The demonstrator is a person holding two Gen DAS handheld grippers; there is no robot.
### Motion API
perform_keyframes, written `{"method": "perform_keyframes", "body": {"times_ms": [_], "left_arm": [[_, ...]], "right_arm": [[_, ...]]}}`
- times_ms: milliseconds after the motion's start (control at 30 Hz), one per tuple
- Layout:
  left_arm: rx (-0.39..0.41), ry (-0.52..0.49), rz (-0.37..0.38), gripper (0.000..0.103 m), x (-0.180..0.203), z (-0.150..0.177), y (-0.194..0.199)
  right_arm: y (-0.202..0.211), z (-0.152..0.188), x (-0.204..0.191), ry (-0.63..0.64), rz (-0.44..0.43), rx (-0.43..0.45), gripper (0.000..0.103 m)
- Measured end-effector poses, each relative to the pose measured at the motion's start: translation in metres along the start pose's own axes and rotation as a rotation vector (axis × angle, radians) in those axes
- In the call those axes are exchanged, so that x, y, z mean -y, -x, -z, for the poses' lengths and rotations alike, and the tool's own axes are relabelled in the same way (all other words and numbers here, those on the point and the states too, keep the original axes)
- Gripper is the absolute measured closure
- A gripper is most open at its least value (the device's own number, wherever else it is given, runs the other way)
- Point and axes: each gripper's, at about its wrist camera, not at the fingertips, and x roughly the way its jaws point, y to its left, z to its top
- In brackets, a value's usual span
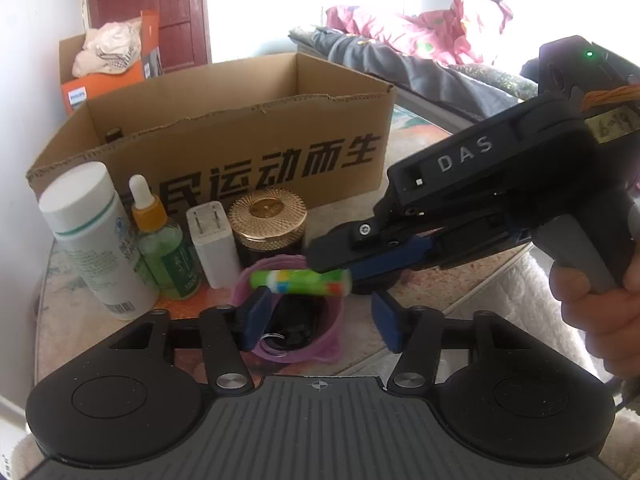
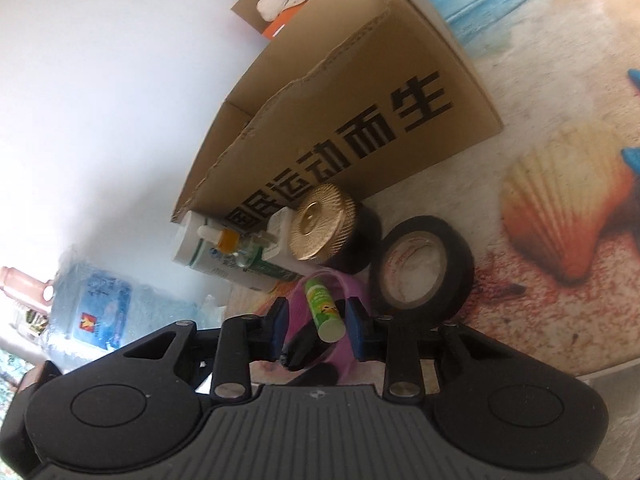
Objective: Organize rigid objects
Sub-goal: 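Return the right gripper to the pink bowl and grasp the green glue stick, then carry the green glue stick with the right gripper into the box and release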
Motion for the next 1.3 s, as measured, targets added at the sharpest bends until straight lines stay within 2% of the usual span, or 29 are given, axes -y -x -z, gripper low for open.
{"method": "perform_keyframes", "body": {"times_ms": [267,533,800,933,1167,1200,1300], "left_arm": [[-0.013,0.026,0.005,0.051,-0.006,0.002,-0.004],[-0.007,0.034,-0.017,0.073,-0.006,0.004,-0.006],[0.003,0.053,0.013,0.072,-0.012,0.006,-0.006],[0.009,0.070,0.024,0.073,-0.014,0.003,-0.005],[0.044,0.062,0.030,0.077,-0.013,0.002,0.004],[0.050,0.061,0.041,0.080,-0.012,0.002,0.006],[0.075,0.046,0.040,0.080,-0.007,-0.002,0.013]], "right_arm": [[-0.017,-0.001,-0.010,0.026,-0.026,-0.069,0.076],[-0.034,-0.013,-0.024,0.088,0.040,-0.120,0.075],[-0.042,-0.020,-0.039,0.194,0.095,-0.149,0.075],[-0.040,-0.021,-0.037,0.174,0.082,-0.158,0.076],[-0.029,-0.020,-0.026,0.078,-0.001,-0.144,0.078],[-0.027,-0.019,-0.025,0.070,-0.016,-0.140,0.079],[-0.021,-0.018,-0.031,0.077,-0.044,-0.118,0.080]]}}
